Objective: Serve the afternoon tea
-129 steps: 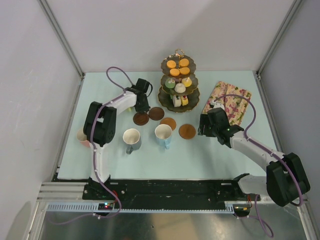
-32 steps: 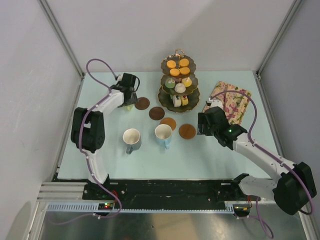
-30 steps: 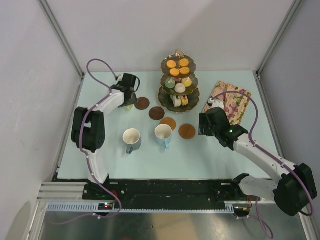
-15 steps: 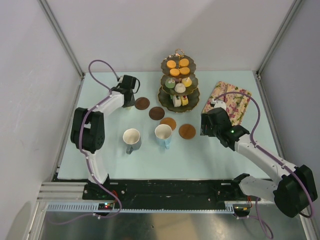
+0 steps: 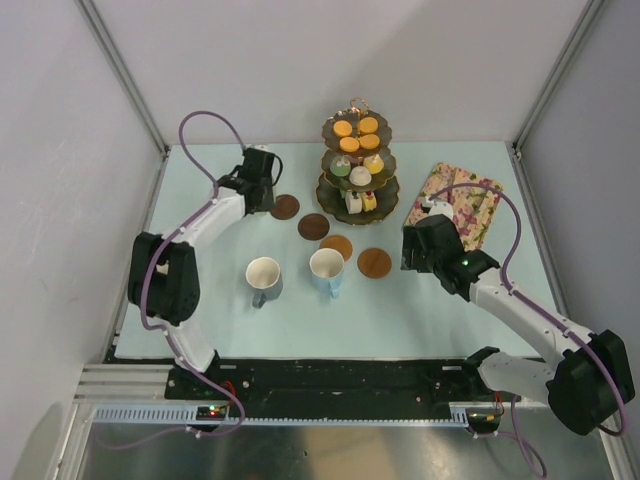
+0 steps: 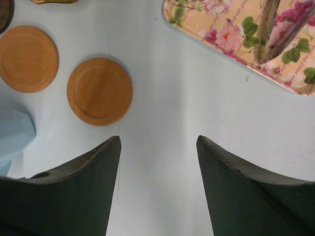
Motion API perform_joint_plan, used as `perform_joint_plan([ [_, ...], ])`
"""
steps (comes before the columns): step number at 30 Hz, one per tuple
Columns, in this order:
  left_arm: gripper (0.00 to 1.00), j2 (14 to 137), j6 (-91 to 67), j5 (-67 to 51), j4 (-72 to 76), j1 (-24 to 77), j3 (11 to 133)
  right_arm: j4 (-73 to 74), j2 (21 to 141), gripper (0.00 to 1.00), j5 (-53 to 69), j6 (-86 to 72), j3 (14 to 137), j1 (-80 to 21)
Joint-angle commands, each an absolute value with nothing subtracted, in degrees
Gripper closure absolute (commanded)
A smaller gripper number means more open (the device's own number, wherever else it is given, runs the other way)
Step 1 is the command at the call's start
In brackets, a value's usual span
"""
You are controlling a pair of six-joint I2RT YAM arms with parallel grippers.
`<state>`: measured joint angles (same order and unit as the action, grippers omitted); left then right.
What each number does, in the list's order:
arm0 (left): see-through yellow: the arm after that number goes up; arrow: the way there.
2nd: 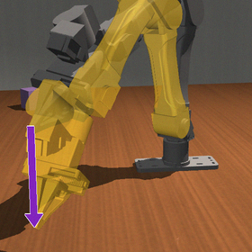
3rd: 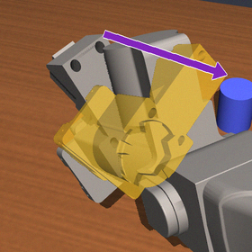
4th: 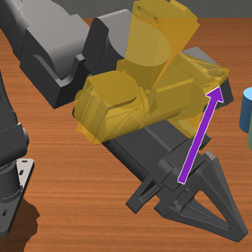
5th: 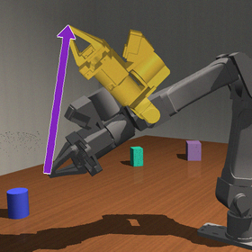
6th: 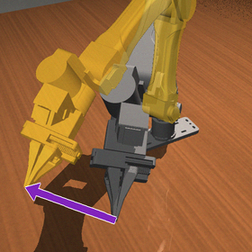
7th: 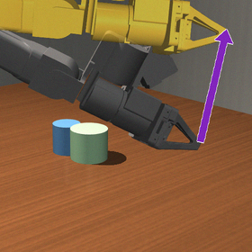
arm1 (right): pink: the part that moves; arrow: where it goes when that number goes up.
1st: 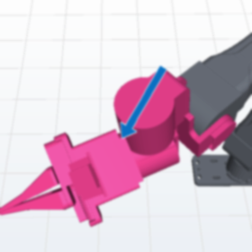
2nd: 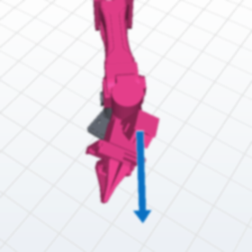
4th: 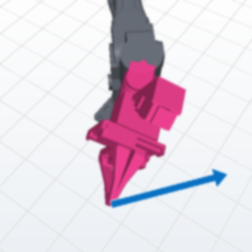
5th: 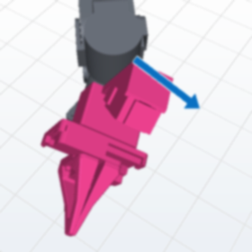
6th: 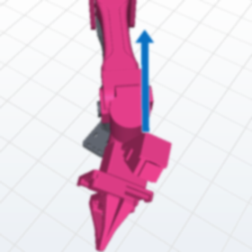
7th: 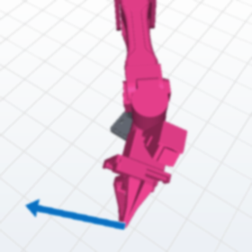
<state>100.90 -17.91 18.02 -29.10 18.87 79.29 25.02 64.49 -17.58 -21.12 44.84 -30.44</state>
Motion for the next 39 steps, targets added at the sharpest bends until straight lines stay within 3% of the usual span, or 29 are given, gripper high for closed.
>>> perform_joint_plan([
  [1,1.0,99.15,-14.35,14.54,-23.79,20.37,82.86,24.28,63.52,0.31,-19.14,-21.12,44.65,-30.0],
  [19,1.0,107.63,-9.25,12.51,-21.65,22.06,88.14,26.2,61.46,0.31,-20.44,-21.34,44.09,-29.57],
  [39,0.96,109.35,-10.04,12.26,-18.88,21.62,85.01,26.56,60.31,0.31,-20.17,-21.52,43.23,-29.45],
])
